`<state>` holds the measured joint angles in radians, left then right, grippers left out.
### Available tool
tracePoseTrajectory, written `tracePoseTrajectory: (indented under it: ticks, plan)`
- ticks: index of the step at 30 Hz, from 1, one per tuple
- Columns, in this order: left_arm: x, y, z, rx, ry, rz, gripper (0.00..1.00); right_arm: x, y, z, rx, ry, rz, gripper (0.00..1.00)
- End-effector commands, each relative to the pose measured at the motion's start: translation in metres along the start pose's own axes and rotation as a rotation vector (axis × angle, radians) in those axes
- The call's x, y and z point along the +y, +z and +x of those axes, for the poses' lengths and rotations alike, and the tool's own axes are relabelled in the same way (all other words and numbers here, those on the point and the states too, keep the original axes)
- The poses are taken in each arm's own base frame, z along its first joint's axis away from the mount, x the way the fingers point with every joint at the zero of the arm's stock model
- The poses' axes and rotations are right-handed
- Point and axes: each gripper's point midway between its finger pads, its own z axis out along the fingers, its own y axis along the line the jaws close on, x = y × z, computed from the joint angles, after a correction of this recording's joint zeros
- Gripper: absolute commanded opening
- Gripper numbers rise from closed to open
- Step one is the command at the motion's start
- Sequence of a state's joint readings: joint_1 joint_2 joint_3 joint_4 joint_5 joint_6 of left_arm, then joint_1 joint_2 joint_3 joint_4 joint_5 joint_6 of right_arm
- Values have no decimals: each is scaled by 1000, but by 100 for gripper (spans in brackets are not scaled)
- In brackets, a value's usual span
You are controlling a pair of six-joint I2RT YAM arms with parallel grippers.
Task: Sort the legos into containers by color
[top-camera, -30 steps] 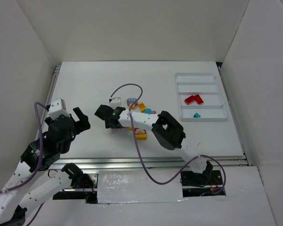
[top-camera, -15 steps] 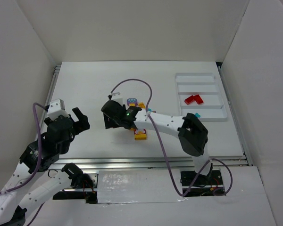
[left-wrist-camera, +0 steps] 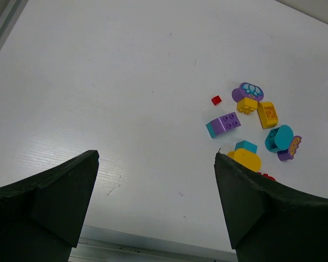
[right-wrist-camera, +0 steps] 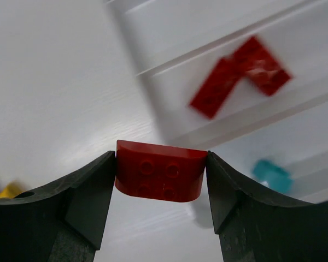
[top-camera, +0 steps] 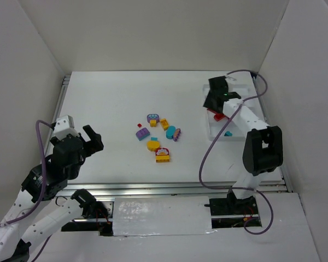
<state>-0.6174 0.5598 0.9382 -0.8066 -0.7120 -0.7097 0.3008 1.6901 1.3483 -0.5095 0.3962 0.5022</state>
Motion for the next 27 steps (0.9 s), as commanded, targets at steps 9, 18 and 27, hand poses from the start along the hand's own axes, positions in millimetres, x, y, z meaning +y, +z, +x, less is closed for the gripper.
tracePoseTrajectory:
  ticks: [9, 18, 27]
  plan:
    - [-8, -3, -12, -36, -21, 45, 100, -165, 70, -56, 39, 307, 321, 0]
    - [-14, -1, -10, -22, 1, 66, 100, -199, 93, -62, 49, 364, 397, 3]
    - [-16, 1, -6, -8, 18, 67, 100, -197, 94, -61, 38, 372, 390, 67]
